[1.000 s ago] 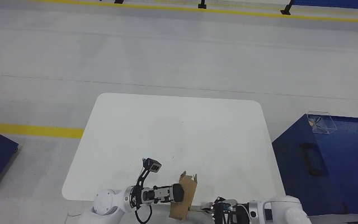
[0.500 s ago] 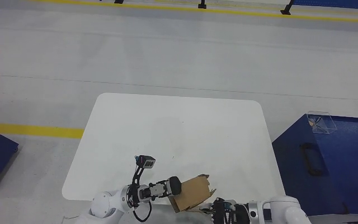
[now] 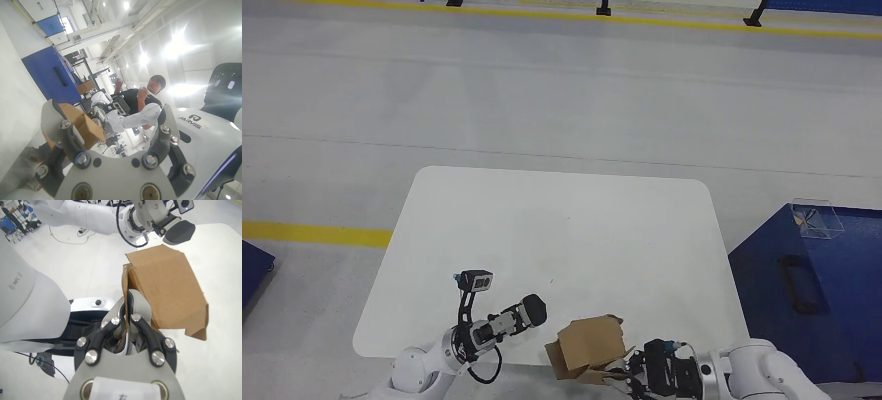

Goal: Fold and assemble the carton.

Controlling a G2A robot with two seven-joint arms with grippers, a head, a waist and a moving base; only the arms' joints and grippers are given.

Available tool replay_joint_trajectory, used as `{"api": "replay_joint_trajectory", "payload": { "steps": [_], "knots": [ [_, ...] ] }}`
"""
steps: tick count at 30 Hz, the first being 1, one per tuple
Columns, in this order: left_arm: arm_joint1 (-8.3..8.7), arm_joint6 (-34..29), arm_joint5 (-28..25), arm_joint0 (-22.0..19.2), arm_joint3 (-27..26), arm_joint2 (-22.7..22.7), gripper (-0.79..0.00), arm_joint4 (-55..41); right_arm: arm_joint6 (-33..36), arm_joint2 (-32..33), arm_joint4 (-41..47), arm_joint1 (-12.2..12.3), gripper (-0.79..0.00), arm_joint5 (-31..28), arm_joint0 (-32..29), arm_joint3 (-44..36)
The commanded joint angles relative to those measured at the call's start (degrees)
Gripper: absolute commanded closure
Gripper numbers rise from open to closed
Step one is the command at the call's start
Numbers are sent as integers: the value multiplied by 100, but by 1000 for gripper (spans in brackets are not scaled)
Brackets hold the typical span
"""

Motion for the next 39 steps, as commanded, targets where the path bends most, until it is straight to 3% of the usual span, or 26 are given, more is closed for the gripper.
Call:
{"api": "replay_joint_trajectory", "payload": {
  "steps": [1,18,20,23,29,34,39],
  "knots": [
    [-1,-7,41,-3,2,7,-785,-15,59,2,268,19,0,0,34,30],
    [-1,-7,41,-3,2,7,-785,-15,68,-53,308,18,0,3,22,37],
    [46,63,199,-46,-46,-196,-785,461,381,-330,746,30,0,143,85,277],
    [176,175,637,48,-357,-730,-785,1576,1430,-894,2189,83,0,469,581,619],
    [389,315,1684,862,-1671,-1508,-785,3917,3697,-1928,5277,109,0,1681,2043,1226],
    [444,401,2067,1354,-2263,-1584,-785,4478,4349,-2499,5973,87,0,2332,2985,1615],
    [472,358,2215,1392,-2407,-1494,-785,4730,4530,-2846,6398,88,0,2513,3461,1828]
  ]
}}
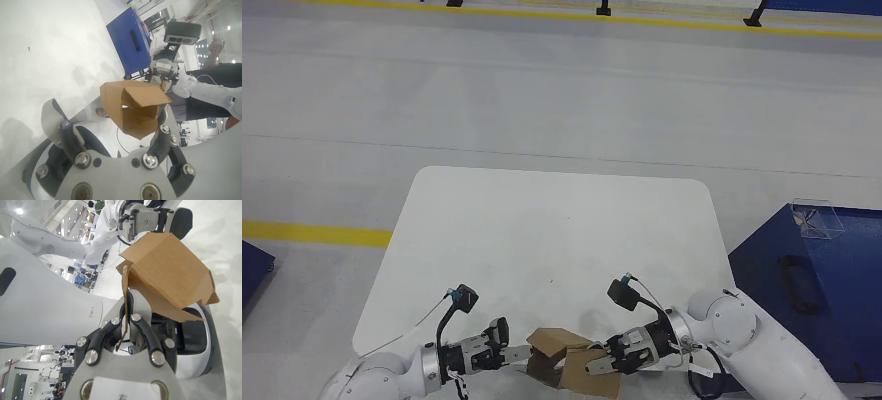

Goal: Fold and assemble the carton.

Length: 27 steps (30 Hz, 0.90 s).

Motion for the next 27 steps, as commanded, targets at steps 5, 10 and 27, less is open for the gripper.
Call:
{"api": "replay_joint_trajectory", "payload": {
  "steps": [5,10,27],
  "knots": [
    [21,34,221,-73,-83,201,-785,535,56,-263,128,34,0,56,310,178],
    [45,-66,275,-155,-49,321,-785,760,-9,-500,153,47,0,-9,459,268],
    [27,-480,1040,-913,526,1083,-526,735,-375,-1174,-186,104,0,-375,905,362]
  ]
}}
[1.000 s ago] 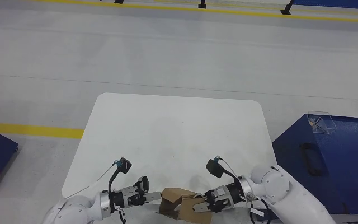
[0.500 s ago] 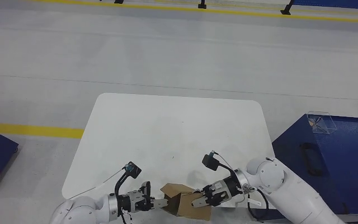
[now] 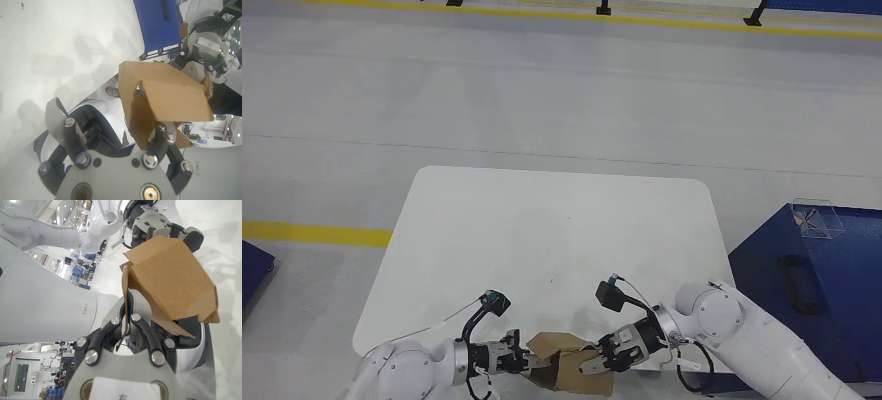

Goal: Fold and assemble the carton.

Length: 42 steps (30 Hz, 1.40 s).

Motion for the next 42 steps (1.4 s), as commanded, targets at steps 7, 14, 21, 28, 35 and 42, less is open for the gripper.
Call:
{"api": "replay_joint_trajectory", "payload": {
  "steps": [7,14,21,28,35,42],
  "knots": [
    [-32,-38,201,-362,256,356,-345,-51,-113,-209,26,28,0,-113,178,73],
    [-46,-63,300,-598,426,529,0,-142,-213,-283,-52,68,-354,-213,319,236],
    [-58,12,725,-763,632,469,0,-719,-796,86,-567,211,-785,-795,185,332],
    [-103,206,553,-928,845,309,0,-1929,-2161,1513,-1207,600,-785,-2004,-628,119],
    [-103,206,553,-928,845,309,0,-1929,-2161,1513,-1207,600,-785,-2004,-628,119],
    [-144,229,963,-931,1070,325,0,-2729,-2942,1874,-2523,582,-785,-1308,-739,-10]
  ]
}}
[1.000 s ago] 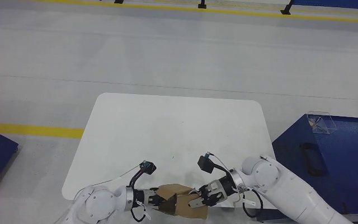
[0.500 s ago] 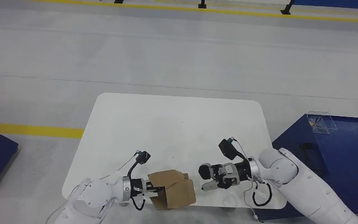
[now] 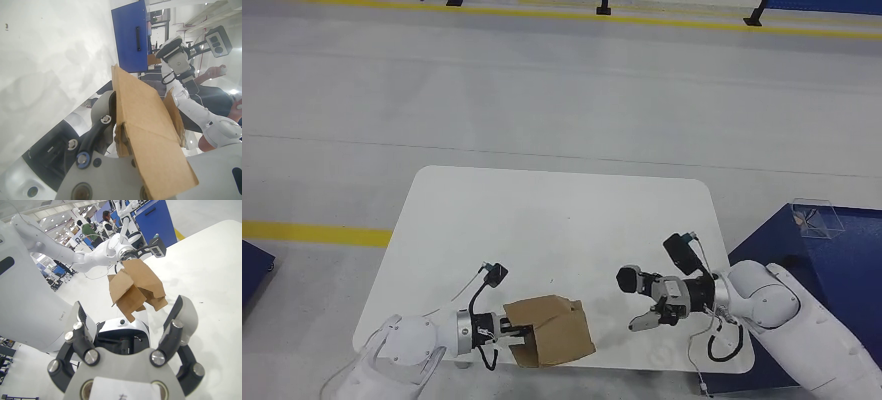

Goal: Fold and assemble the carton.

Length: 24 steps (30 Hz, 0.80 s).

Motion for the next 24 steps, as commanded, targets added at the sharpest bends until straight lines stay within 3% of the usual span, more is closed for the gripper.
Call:
{"api": "replay_joint_trajectory", "payload": {
  "steps": [1,7,11,24],
  "knots": [
    [-52,-116,633,-104,355,21,0,-1265,-683,209,-1212,-13,-785,464,-203,-176],
    [-339,-618,1961,-878,1897,406,0,-4226,-1606,636,-2289,2,-785,999,-701,-236],
    [-500,-809,2051,-1291,2554,848,0,-4572,-1872,648,-2424,-36,-785,1285,-877,-184],
    [-530,-612,2023,-1234,2374,957,0,-4493,-2136,798,-2814,-76,-785,1667,-972,-237]
  ]
}}
